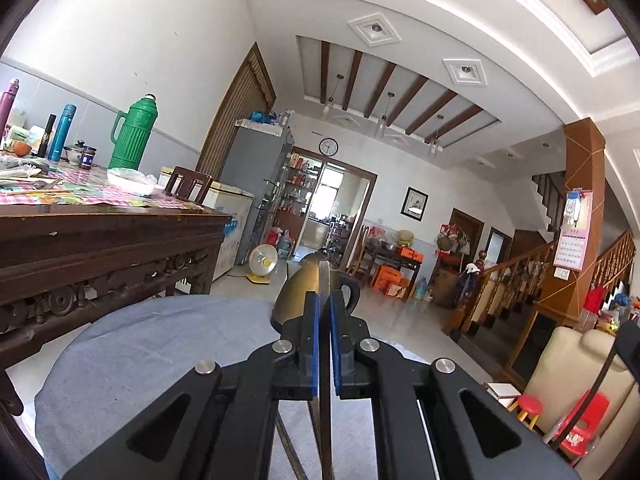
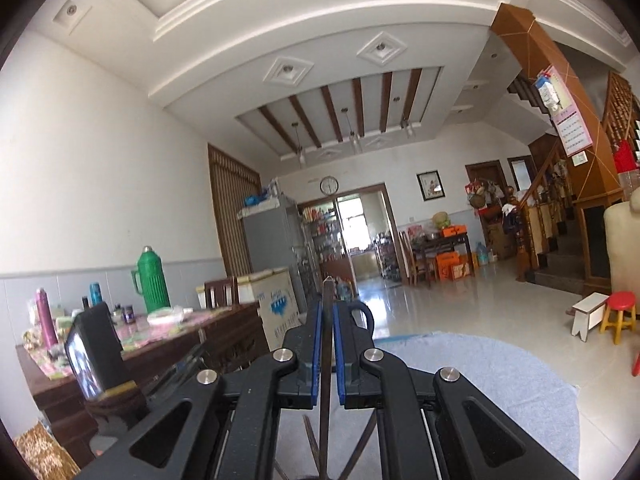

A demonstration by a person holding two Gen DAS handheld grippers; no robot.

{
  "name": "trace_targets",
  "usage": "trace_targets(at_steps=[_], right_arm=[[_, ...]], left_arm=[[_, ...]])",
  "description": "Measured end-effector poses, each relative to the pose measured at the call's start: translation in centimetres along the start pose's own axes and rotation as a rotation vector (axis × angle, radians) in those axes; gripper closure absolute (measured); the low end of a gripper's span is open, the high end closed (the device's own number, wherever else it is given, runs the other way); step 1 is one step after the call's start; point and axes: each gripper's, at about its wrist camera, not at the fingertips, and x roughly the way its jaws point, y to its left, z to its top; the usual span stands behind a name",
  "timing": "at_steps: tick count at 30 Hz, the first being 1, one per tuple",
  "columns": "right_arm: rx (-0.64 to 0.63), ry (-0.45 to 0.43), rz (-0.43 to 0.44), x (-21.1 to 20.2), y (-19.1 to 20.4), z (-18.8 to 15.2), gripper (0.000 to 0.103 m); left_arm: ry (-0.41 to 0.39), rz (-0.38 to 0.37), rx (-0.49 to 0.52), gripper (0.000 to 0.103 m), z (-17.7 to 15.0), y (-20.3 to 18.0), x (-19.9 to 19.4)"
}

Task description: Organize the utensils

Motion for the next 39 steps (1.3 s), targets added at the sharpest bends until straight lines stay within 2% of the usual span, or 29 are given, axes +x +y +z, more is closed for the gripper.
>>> trace_targets(at_steps=[9,14,15,16,17,18,19,21,23,29,32,37,39], right_arm=[[0.014,0.138,0.009,0.9,-2.1,-1.9,0.096],[0.034,0.263,0.058,1.9,-2.7,-2.3,0.095],[0.035,0.277,0.060,1.9,-2.9,-2.3,0.088],[0.035,0.277,0.058,1.8,-3.0,-2.2,0.073],[0.040,0.266,0.058,1.5,-3.3,-2.0,0.062],[0.055,0.245,0.058,1.0,-3.8,-1.8,0.039],[0.075,0.204,0.053,0.3,-4.4,-1.4,0.036],[0.082,0.150,0.028,-0.5,-5.0,-0.8,0.036],[0.085,0.137,-0.015,-0.9,-5.9,-0.3,0.036],[0.239,0.173,-0.108,-0.9,-10.8,-0.7,0.037],[0.292,0.207,-0.149,-0.6,-12.9,-1.4,0.038],[0.357,0.297,-0.176,0.1,-15.6,-3.1,0.055],[0.385,0.352,-0.186,0.7,-16.6,-4.2,0.056]], left_arm=[[0.062,-0.024,0.024,0.097,-1.0,0.4,-0.4],[0.129,-0.099,0.061,0.095,-1.3,0.2,-1.0],[0.140,-0.109,0.074,0.092,-1.3,0.2,-1.2],[0.149,-0.121,0.089,0.076,-1.3,0.3,-1.6],[0.152,-0.126,0.098,0.053,-1.2,0.3,-1.9],[0.147,-0.120,0.107,0.044,-1.0,0.5,-2.3],[0.129,-0.112,0.110,0.039,-0.8,0.8,-2.7],[0.098,-0.092,0.119,0.039,-0.2,1.5,-3.5],[0.092,-0.068,0.117,0.037,0.2,2.1,-3.6],[0.115,0.049,0.053,0.034,0.9,5.7,-2.6],[0.183,0.112,0.028,0.033,0.3,7.6,-1.5],[0.323,0.195,0.015,0.033,-1.9,9.7,0.5],[0.361,0.203,0.017,0.033,-2.8,9.9,0.9]])
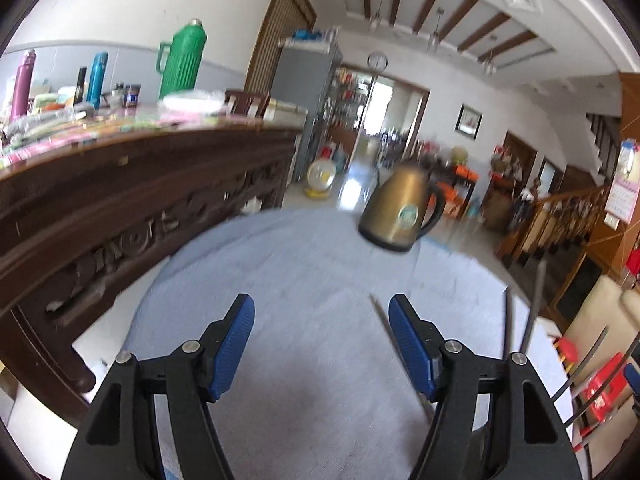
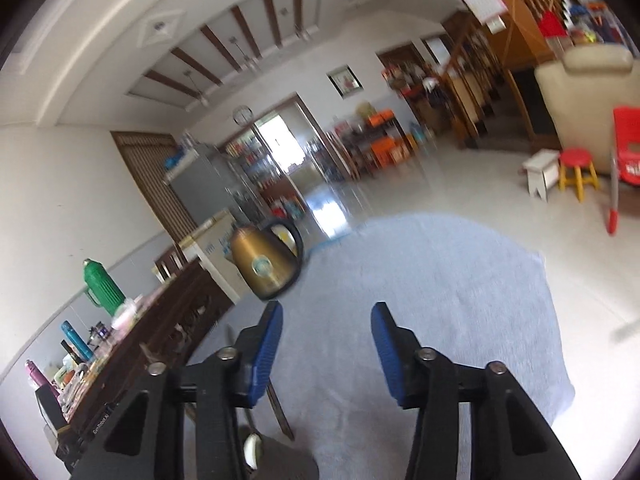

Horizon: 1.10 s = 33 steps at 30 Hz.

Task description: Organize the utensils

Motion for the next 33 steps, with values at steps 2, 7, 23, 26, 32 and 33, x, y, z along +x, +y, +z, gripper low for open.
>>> trace_targets(at_steps=[2,7,23,26,32,33], right_arm=[[0.023,0.047,-0.007,0.9,-1.0,-0.4,0.060],[0.076,0.155,-0.025,3.2,-4.0,-1.8,0.063],[0.081,0.323,-0.037,9.9,-6.3,-4.8,0.063],[0.088,0.329,-0.045,10.8,-6.7,-4.7,0.063],[0.095,0.352,-0.047,12.1,-7.1,-4.9,0.063],[0.094,0.353,-0.047,12.1,-7.1,-5.0,0.063]], left_arm=[[0.032,0.010,0.017,0.033,-0.7,-0.1,0.7],[0.105,0.022,0.059,0.032,-2.0,-0.5,2.8],[0.371,-0.075,0.158,0.032,-0.6,-4.9,17.5],[0.417,-0.080,0.210,0.032,-1.5,-6.7,19.4],[0.456,-0.084,0.294,0.032,-3.0,-8.8,20.8],[0.466,-0.075,0.303,0.032,-3.2,-8.9,21.0]])
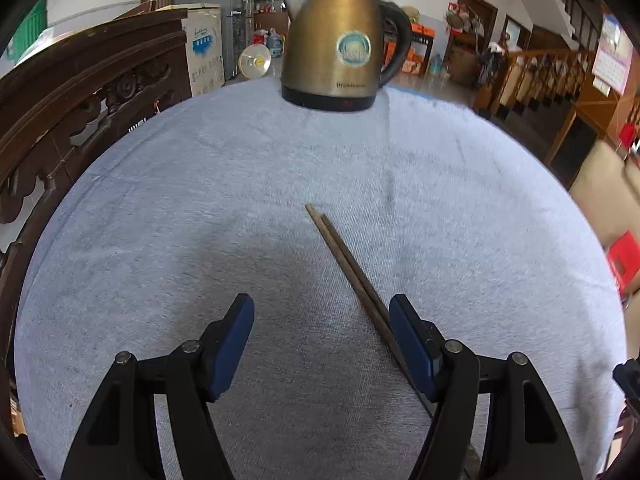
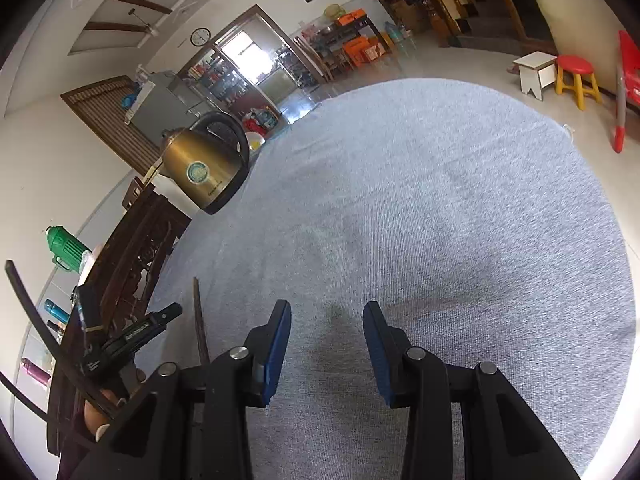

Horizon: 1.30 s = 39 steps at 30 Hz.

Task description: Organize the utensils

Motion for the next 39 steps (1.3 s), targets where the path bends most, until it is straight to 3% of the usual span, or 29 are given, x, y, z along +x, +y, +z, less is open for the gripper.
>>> trace_targets(at_steps=[6,16,20,21,24,30,39], right_arm=[[0.008,0.003,-0.002,0.6,-0.1,0.0,0.063],[0.027,0.003,-0.003,0.9,-0.6,0.2,0.063],[0.031,-0.004,-0.001,0.7,-0.8,0.3,0.063],[0.032,-0.006,-0.001,0.7,-0.8,0.3,0.063],[0.033,-0.012,-0.002,0.6,-1.0,0.4,0.063],[0.030,-0.003,0.004,1.0,-1.0,0.3,0.063],[0.014,-0.006,-0.005,1.2,-0.8,0.5,0.063]], left_arm=[[0.039,0.000,0.005,0.032,-0.6,-0.1,0.9],[0.112,0.003,0.017,0.030,1.2,0.3,2.3],[0.163,0.030,-0.015,0.031,1.6,1.1,2.5],[0.186,0.068,-0.010,0.033,1.5,1.3,2.6],[0.185,0.077,-0.008,0.033,1.4,1.5,2.5],[0.161,0.005,-0.098,0.033,2.1,1.9,1.7],[0.178,0.091,-0.030,0.032,2.4,1.1,3.0]])
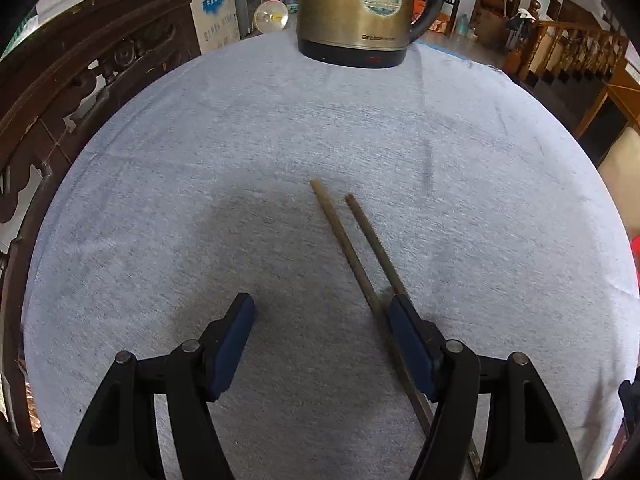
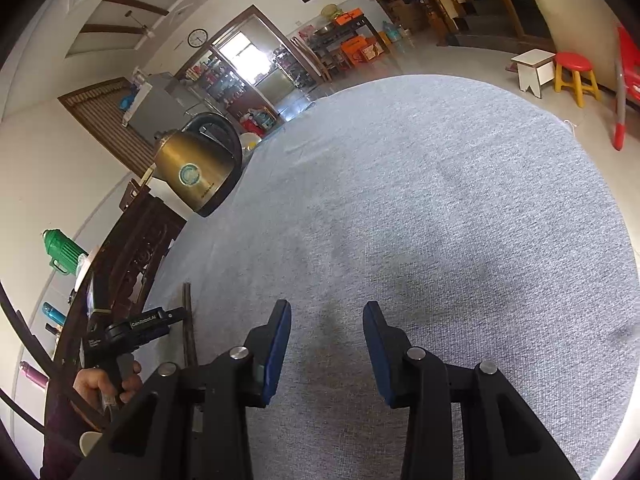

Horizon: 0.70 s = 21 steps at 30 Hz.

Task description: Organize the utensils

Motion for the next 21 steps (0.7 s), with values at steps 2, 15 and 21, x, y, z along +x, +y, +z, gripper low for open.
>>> trace_targets(at_steps=[2,15,21], right_arm=[[0.007,0.002,-0.001,0.1,-0.2,0.0,0.063],[-0.140,0.064,0.033,2.2,2.5,0.2,0.074],[-0.389,0.257,0.142,8.6,8.6,2.5,0.074]], left_arm=[[0.003,0.019,-0.009,0.032,0.8,0.3,0.4],[-0.054,-0.028,0.028,0.097,4.1,3.5,1.8],[-0.046,-0.103,0.051,0.098,1.2,4.8,0.1]])
